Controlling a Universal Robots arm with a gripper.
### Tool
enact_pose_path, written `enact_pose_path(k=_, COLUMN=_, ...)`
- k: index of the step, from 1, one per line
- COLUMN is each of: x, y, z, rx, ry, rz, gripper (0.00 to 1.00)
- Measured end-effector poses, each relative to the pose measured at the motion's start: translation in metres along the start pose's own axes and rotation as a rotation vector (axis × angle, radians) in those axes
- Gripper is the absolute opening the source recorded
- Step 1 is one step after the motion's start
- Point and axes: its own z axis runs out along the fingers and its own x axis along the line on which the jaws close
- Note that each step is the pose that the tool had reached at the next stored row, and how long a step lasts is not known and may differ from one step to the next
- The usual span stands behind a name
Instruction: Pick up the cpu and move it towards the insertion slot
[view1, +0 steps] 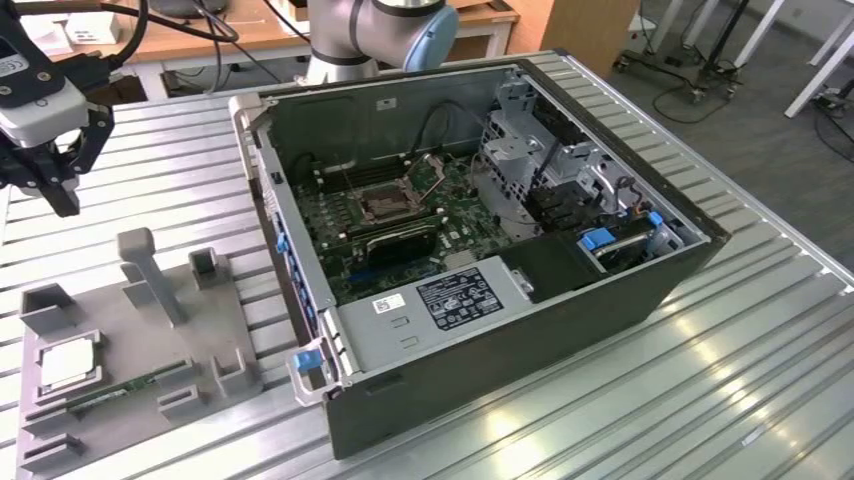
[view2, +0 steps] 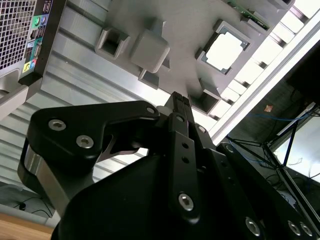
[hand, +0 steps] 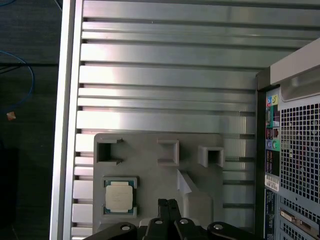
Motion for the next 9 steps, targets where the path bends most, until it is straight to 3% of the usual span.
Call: enact_pose_path(k=9, x=0.0001, y=-0.0028, z=-0.0001, rx=-0.0001, ry=0.0000, rz=0.000, gripper=0.11)
